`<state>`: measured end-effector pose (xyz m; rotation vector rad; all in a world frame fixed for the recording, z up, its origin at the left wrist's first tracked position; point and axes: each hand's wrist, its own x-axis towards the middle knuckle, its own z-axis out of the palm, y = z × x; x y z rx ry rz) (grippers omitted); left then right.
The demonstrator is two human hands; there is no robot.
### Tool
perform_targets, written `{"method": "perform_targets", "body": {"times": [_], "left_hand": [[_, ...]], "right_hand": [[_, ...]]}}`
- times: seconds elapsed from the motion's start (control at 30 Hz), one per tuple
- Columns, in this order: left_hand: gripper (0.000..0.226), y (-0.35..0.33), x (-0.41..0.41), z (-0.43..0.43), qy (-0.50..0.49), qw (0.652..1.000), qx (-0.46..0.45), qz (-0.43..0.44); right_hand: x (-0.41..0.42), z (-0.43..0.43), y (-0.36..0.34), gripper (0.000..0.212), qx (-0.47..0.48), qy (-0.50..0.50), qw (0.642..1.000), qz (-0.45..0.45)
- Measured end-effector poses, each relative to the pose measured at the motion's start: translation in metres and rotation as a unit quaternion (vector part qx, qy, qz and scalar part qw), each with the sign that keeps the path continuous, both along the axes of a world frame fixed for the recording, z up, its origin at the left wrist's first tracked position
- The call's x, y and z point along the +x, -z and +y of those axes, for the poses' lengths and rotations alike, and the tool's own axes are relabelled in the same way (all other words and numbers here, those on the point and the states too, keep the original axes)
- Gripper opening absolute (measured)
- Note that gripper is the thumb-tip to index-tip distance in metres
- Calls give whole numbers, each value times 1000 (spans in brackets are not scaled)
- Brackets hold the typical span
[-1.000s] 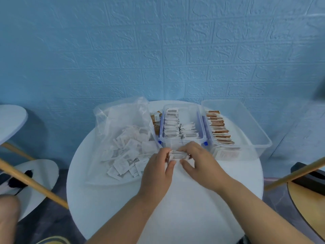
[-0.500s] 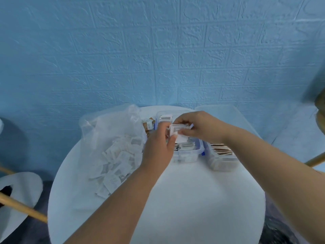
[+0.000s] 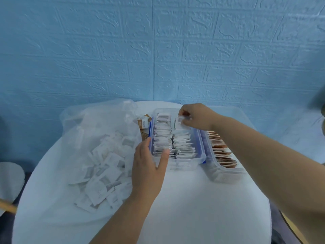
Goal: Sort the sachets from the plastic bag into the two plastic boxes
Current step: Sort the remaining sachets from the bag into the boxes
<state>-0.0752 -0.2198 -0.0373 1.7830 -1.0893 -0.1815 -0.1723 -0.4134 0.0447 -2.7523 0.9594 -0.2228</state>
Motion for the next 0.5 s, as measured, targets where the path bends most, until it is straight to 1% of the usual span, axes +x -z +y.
{"method": "perform_targets", "body": {"times": [0.13, 0.3, 0.43, 0.5], "left_hand": [[75, 0, -3, 0, -15, 1000, 3, -3], [71, 1, -3, -1, -17, 1000, 4, -5], [70, 1, -4, -1, -17, 1000, 10, -8], [67, 1, -4, -1, -17, 1000, 10, -7]], "right_hand": [[10, -6, 8, 18, -39, -32, 996, 71], [17, -10, 14, 20, -65, -43, 991, 113], [18, -12, 11, 21, -50, -60, 989, 127], [18, -13, 9, 23, -28, -70, 988, 135]]}}
